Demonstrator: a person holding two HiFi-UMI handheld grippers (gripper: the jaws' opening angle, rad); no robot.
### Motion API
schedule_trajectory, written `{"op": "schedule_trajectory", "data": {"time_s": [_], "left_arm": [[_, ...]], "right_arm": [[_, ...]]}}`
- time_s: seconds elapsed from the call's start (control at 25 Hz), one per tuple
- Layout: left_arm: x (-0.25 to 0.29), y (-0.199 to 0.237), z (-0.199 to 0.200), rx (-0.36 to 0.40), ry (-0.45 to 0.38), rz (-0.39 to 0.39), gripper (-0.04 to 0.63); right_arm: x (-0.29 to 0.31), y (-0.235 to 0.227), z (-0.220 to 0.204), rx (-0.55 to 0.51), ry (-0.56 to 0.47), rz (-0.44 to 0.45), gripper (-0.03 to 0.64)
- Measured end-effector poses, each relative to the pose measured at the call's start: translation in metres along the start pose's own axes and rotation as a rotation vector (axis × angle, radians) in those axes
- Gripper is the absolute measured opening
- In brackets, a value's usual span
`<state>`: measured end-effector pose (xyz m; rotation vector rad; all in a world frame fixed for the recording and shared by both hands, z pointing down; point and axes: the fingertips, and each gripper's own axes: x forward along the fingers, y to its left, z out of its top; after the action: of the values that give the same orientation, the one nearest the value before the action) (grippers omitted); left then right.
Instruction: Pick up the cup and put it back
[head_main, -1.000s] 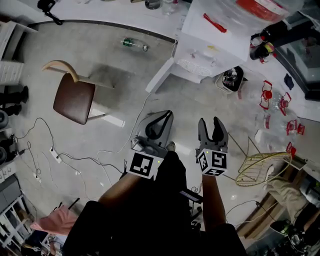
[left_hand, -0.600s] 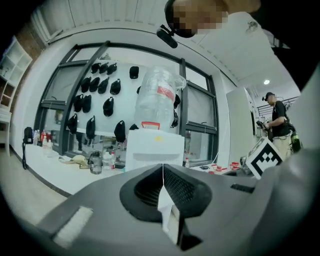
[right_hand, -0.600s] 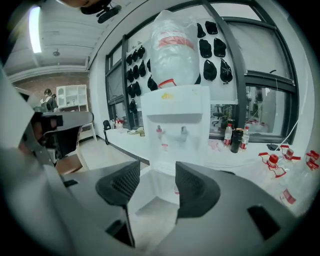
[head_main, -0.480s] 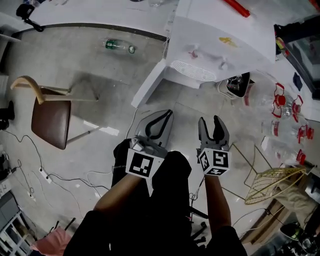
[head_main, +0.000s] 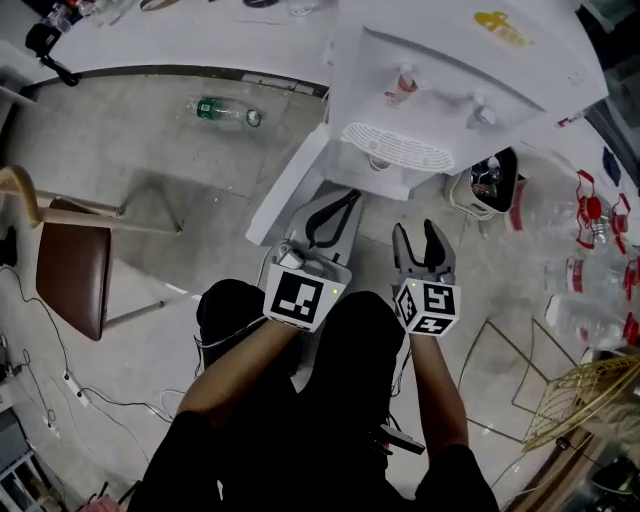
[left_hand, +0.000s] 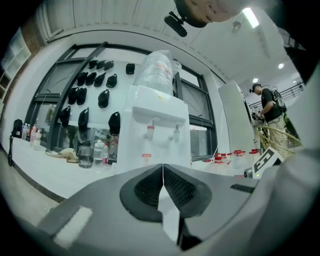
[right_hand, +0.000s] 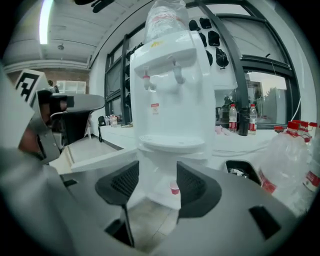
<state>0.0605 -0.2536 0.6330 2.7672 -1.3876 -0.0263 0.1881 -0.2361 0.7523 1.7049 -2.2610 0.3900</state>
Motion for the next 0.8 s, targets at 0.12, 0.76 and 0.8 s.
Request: {"op": "schedule_trajectory", "data": {"time_s": [0.12, 0.76, 0.8], "left_arm": [[0.007, -0.002, -0.024, 0.025, -0.014, -0.008, 0.008], [0.021, 0.009, -0.050, 0.006, -0.039, -0.035, 0.008], [0.022, 0.011, -0.050, 0.000, -0.045, -0.035, 0.008]], "right_arm": [[0.021, -0.004, -0.024, 0.011, -0.013, 0.008, 0.229], [0.148, -0.030, -0.108, 0.008, 0.065, -0.025, 0.250], [0.158, -0.031, -0.114, 0.009, 0.077, -0.027, 0.250]]}}
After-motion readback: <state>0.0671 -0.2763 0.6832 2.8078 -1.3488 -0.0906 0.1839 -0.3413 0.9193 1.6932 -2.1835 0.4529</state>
